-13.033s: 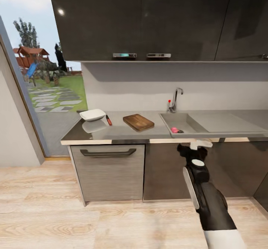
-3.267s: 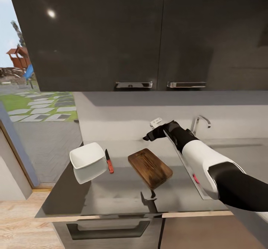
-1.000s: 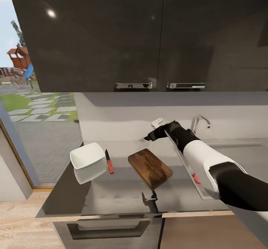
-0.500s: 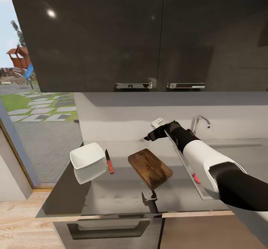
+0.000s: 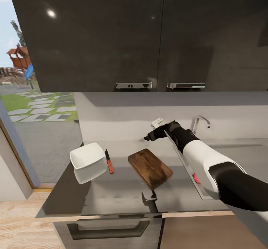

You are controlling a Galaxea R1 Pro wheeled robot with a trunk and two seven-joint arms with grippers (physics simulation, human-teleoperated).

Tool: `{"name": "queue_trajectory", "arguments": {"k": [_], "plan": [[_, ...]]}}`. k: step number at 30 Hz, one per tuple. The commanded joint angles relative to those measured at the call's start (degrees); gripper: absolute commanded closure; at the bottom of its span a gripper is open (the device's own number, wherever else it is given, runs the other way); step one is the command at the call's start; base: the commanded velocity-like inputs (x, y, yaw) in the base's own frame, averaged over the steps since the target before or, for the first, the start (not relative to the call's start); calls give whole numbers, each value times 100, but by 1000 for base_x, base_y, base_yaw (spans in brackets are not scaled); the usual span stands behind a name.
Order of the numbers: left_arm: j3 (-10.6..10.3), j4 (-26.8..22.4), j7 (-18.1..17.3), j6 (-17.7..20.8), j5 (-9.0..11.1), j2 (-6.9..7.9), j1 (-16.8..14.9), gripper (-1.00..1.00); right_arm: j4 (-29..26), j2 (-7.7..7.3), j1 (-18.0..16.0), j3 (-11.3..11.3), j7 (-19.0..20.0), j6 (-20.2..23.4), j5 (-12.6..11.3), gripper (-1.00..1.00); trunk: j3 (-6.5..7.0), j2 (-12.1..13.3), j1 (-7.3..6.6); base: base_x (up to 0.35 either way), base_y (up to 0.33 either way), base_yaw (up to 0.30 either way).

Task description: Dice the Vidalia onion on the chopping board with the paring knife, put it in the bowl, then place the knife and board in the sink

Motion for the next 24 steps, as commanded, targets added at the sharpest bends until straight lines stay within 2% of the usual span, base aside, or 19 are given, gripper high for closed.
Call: {"name": "queue_trajectory", "arguments": {"k": [1,7,13,16,17,21,24], "plan": [[-9,-187,-15,17,5,11,2,-100,-10,-2,-4,1,36,17,61,-100,-13,-12,3,0,0,0],[-20,-1041,-16,-60,33,48,7,-100,-10,-12,-4,1,39,17,61,-100,-13,-12,3,0,0,0],[-22,-1239,-133,-178,52,77,14,-100,-10,-22,-3,1,40,17,61,-100,-13,-12,3,0,0,0],[-22,-1245,-592,-445,68,172,19,-100,-4,-23,-4,1,39,17,61,-100,-13,-12,3,0,0,0],[-19,-1244,-964,-555,86,212,22,-100,-3,-20,-4,1,35,17,61,-100,-13,-12,3,0,0,0],[19,-1055,-1381,-678,167,333,25,-100,-2,-10,-4,1,33,17,58,-100,-13,-12,3,0,0,0],[172,-947,-992,-684,183,341,25,-100,-1,3,-4,5,32,17,55,-100,-13,-12,3,0,0,0]]}}
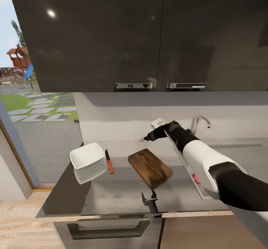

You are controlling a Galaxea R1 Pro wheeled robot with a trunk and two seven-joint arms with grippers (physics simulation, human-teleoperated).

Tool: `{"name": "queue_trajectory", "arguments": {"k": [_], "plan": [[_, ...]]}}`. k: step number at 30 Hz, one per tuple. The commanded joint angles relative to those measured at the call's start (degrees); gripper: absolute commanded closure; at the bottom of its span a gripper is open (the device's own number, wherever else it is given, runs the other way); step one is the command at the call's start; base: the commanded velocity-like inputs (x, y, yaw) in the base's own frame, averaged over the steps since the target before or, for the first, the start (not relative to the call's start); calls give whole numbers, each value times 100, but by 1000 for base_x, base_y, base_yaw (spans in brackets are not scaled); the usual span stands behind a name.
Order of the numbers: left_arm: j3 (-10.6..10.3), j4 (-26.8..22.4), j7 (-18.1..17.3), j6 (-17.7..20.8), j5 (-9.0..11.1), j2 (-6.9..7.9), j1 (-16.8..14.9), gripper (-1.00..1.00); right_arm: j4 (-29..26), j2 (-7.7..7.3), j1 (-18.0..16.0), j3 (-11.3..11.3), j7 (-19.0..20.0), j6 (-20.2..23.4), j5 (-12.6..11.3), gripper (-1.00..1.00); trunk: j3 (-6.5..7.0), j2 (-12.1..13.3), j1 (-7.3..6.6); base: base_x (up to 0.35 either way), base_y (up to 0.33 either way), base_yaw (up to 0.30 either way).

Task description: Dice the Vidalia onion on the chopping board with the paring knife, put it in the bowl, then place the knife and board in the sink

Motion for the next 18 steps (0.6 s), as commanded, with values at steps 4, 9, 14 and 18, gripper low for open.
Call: {"name": "queue_trajectory", "arguments": {"k": [4,9,14,18], "plan": [[730,-92,1452,5,60,-50,1,-100,-12,20,-4,4,37,17,59,-100,-11,-11,3,0,0,0],[1121,30,1238,44,92,-102,1,-100,-10,39,-4,5,29,17,59,-100,-11,-11,3,0,0,0],[1162,275,770,73,71,-53,1,-100,-10,43,-4,5,30,17,58,-100,-11,-11,3,0,0,0],[1167,302,683,-11,58,-9,1,-100,-10,44,-4,5,31,17,58,-100,-11,-11,3,0,0,0]]}}
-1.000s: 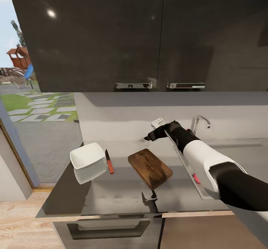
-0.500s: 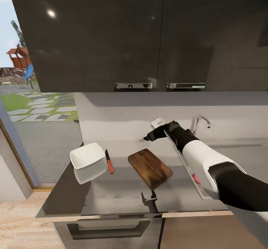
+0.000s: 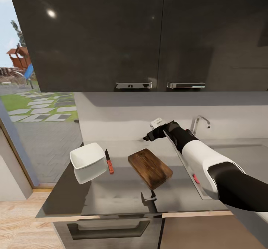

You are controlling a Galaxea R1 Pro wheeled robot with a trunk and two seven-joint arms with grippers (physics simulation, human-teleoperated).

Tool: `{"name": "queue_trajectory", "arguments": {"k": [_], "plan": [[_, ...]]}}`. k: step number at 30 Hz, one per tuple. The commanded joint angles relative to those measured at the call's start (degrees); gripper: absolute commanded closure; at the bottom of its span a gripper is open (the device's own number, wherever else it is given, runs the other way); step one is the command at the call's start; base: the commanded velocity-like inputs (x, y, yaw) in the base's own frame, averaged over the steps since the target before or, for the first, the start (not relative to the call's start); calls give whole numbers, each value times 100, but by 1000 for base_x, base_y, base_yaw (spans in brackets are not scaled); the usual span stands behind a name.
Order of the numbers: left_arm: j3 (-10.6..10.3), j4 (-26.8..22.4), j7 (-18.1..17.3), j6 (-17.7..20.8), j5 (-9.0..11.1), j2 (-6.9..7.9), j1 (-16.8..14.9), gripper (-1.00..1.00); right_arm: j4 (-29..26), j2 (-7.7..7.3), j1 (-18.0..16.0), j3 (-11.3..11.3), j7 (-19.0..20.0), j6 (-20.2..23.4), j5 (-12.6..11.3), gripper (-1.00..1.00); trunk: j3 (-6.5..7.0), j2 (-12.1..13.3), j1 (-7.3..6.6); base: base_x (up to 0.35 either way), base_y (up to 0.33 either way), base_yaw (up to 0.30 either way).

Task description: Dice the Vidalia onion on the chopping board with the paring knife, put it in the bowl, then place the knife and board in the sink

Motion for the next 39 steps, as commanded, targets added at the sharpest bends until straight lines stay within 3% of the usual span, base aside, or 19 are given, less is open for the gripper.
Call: {"name": "queue_trajectory", "arguments": {"k": [1,6,11,16,29,39], "plan": [[27,-17,-43,-13,23,-3,1,-100,-10,0,-4,0,36,17,61,-100,-11,-11,3,0,0,0],[27,-26,-85,-832,34,4,7,-100,-10,-4,-4,0,34,17,61,-100,-11,-11,3,0,0,0],[30,-16,-442,-952,32,12,30,-100,-10,-7,-4,0,34,17,61,-100,-11,-11,3,0,0,0],[31,21,-845,-1381,29,12,142,-100,-10,-1,-4,0,34,17,61,-100,-11,-11,3,0,0,0],[27,-29,-943,-2048,34,-20,717,-100,8,0,-4,0,34,17,61,-100,-11,-11,3,0,0,0],[27,27,-945,-2989,38,-24,1162,-100,16,0,0,0,34,17,61,-100,-11,-11,3,0,0,0]]}}
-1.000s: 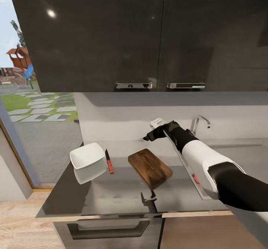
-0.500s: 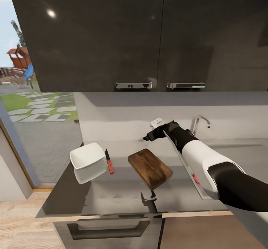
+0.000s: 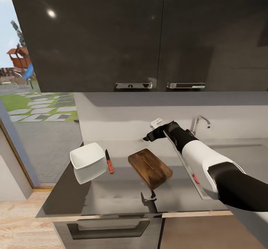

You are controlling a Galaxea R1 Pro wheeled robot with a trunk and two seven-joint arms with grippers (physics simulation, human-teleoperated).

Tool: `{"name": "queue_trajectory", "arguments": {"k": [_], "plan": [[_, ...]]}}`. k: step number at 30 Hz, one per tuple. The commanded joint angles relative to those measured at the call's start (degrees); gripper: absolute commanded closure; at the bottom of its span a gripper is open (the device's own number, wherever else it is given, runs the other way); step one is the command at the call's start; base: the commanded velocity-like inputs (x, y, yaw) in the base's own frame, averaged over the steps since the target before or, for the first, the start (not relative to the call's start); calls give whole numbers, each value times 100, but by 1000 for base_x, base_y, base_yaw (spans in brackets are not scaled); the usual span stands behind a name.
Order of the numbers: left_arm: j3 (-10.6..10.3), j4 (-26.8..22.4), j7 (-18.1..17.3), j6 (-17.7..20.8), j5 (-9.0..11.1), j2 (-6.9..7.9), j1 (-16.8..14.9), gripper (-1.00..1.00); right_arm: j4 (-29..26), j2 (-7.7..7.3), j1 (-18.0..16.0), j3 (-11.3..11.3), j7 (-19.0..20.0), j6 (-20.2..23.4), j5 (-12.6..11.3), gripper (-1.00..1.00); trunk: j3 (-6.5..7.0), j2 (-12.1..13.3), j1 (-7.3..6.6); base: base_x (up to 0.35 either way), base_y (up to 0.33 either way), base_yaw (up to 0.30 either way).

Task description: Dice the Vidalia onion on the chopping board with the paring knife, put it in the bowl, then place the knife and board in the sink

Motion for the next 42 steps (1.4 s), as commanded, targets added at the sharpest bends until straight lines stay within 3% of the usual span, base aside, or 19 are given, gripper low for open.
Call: {"name": "queue_trajectory", "arguments": {"k": [1,5,10,14,21,25,28,30,33,37,42], "plan": [[35,52,-53,-52,28,-9,28,-100,-10,0,-2,0,37,17,61,-100,-11,-11,3,0,0,0],[100,418,-49,-84,33,2,62,-100,-9,0,0,0,37,17,61,-100,-11,-11,3,0,0,0],[515,979,-48,-38,31,-3,76,-100,-9,0,1,0,37,17,61,-100,-11,-11,3,0,0,0],[687,1082,-48,43,34,-4,77,-100,-9,0,1,0,37,17,61,-100,-11,-11,3,0,0,0],[739,1045,-51,911,-4,-25,78,-100,-9,0,1,0,37,17,61,-100,-11,-11,3,0,0,0],[737,487,-52,1605,-12,-26,78,-100,-9,0,1,0,37,17,61,-100,-11,-11,3,0,0,0],[716,-243,-54,2220,-13,-29,78,-100,-9,5,1,0,37,17,61,-100,-11,-11,3,0,0,0],[703,-552,-55,2425,-14,-33,78,-100,-9,5,1,0,37,17,61,-100,-11,-11,3,0,0,0],[652,-1430,-56,2709,-11,-89,78,-100,-9,1,1,0,37,17,61,-100,-11,-11,3,0,0,0],[629,-1716,-56,2790,-9,-167,78,-100,-9,1,1,0,37,14,61,-100,-11,-11,3,0,0,0],[621,-1474,-58,2812,-14,-182,78,-100,-9,0,1,0,37,9,67,-100,-11,-11,3,0,0,0]]}}
